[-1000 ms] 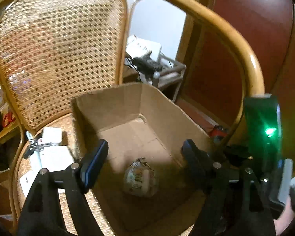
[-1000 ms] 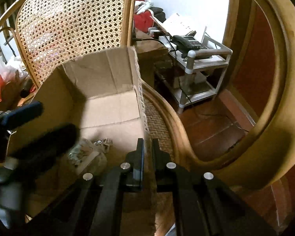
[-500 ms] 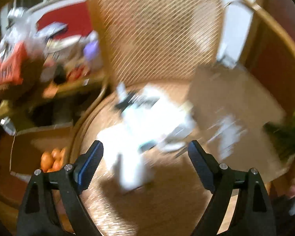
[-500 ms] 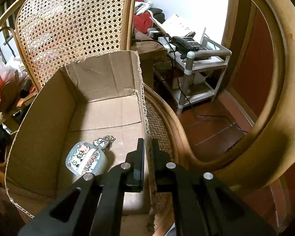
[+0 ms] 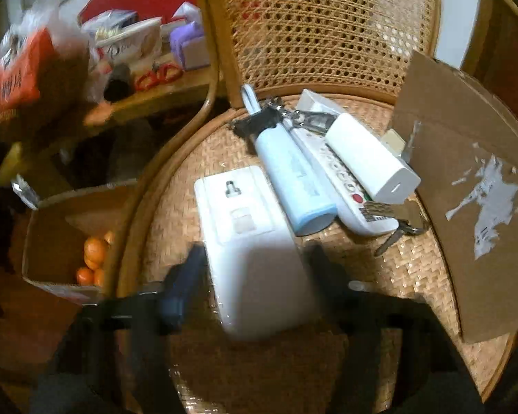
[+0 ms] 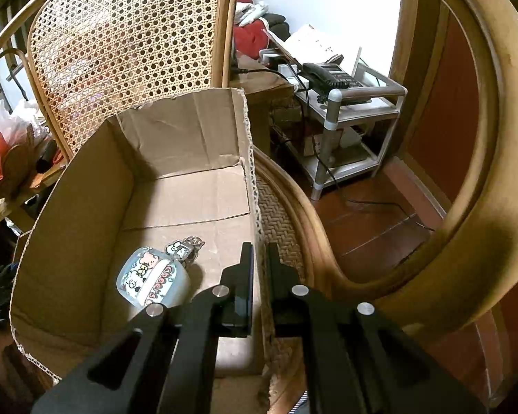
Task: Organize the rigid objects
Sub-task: 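Grasp the white power bank with the left gripper, then carry the power bank into the box and open the left gripper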
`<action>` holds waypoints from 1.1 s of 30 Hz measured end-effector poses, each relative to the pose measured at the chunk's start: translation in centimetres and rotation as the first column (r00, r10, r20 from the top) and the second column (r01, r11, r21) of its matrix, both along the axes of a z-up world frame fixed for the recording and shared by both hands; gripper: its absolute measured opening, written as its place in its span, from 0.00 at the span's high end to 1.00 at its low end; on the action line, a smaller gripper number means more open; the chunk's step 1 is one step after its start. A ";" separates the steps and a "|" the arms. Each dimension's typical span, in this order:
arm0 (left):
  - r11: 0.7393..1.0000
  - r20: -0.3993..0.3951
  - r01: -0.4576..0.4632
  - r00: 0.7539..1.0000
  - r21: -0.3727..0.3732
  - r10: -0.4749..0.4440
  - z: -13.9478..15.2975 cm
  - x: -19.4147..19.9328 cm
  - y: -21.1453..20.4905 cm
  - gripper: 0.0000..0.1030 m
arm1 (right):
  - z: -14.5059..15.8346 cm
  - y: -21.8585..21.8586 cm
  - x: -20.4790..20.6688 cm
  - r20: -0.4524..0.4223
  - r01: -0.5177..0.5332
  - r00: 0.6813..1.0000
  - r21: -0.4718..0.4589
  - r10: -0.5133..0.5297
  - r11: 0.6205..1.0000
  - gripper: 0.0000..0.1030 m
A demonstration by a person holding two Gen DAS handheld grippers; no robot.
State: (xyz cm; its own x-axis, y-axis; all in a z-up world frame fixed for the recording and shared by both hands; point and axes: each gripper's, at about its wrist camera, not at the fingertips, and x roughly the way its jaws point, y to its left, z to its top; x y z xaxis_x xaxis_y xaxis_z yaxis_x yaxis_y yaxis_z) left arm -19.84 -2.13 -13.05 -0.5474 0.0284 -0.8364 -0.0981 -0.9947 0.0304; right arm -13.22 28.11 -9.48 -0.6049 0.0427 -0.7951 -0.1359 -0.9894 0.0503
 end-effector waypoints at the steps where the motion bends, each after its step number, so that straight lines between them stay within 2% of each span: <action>1: 1.000 0.001 0.006 1.000 -0.006 -0.006 0.0 0.0 0.0 0.50 | 0.0 0.0 0.0 0.000 -0.002 1.000 0.000 0.002 1.000 0.92; 3: 0.999 0.013 0.008 1.000 0.033 -0.008 0.0 -0.3 -0.6 0.52 | 0.0 -0.1 0.0 -0.001 -0.004 1.000 0.001 0.004 1.000 0.92; 7: 0.998 0.007 -0.020 1.000 0.064 0.019 1.3 -0.1 -1.7 0.55 | 0.0 -0.1 0.0 -0.001 -0.004 1.000 0.000 0.004 1.000 0.92; 11: 0.999 -0.059 -0.021 0.998 0.048 0.024 3.7 -0.1 -1.6 0.55 | 0.0 0.0 0.0 -0.001 -0.003 1.000 0.000 0.003 1.000 0.92; 17: 0.995 -0.135 0.000 0.991 0.096 0.013 7.2 0.2 -1.1 0.55 | 0.0 -0.1 0.0 -0.002 -0.006 1.000 0.001 0.006 1.000 0.92; 24: 0.984 -0.221 0.120 0.971 0.130 -0.089 10.8 1.3 3.3 0.55 | 0.0 -0.1 0.0 -0.003 -0.004 1.000 0.002 0.004 1.000 0.92; 29: 0.959 -0.247 0.231 0.951 0.166 -0.186 11.9 2.3 7.8 0.55 | 0.1 0.0 0.0 -0.002 -0.005 1.000 0.001 0.005 1.000 0.92; 33: 0.943 -0.257 0.307 0.928 0.125 -0.268 11.9 3.0 12.0 0.55 | 0.1 0.1 0.0 -0.002 -0.007 1.000 0.002 0.007 1.000 0.92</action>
